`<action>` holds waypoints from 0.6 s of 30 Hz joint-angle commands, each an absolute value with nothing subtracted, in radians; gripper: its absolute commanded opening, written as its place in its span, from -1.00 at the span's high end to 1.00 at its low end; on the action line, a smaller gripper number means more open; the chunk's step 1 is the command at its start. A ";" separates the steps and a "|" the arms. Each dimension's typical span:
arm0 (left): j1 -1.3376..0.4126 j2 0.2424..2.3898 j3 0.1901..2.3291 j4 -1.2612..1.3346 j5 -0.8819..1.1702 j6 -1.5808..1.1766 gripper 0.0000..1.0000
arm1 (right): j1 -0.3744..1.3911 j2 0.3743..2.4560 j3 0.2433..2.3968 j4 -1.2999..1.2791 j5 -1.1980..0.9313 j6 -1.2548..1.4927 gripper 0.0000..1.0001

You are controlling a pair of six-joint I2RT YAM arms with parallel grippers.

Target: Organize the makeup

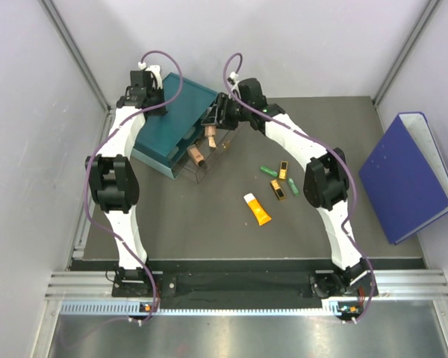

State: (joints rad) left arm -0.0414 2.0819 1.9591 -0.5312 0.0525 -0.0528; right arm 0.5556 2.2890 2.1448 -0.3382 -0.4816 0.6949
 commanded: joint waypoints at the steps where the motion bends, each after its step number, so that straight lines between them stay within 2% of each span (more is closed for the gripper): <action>1: -0.046 2.149 1.914 -0.745 0.028 -0.051 0.55 | 0.561 2.261 2.220 -0.322 -0.451 0.678 -0.15; 2: -0.046 2.151 1.917 -0.747 0.028 -0.052 0.54 | 0.561 2.255 2.218 -0.322 -0.440 0.670 -0.32; 4: -0.046 2.151 1.925 -0.747 0.031 -0.055 0.53 | 0.561 2.246 2.221 -0.324 -0.434 0.652 -0.43; 5: -0.046 2.151 1.925 -0.746 0.031 -0.057 0.52 | 0.560 2.243 2.220 -0.324 -0.425 0.641 -0.60; 6: -0.046 2.151 1.925 -0.746 0.032 -0.058 0.52 | 0.560 2.240 2.224 -0.328 -0.420 0.638 -0.64; 13: -0.046 2.145 1.916 -0.752 0.026 -0.055 0.50 | 0.551 2.128 2.223 -0.496 -0.328 0.479 -0.66; 18: -0.046 2.140 1.898 -0.747 0.032 -0.060 0.49 | 0.554 1.936 2.034 -0.691 -0.190 0.238 -0.67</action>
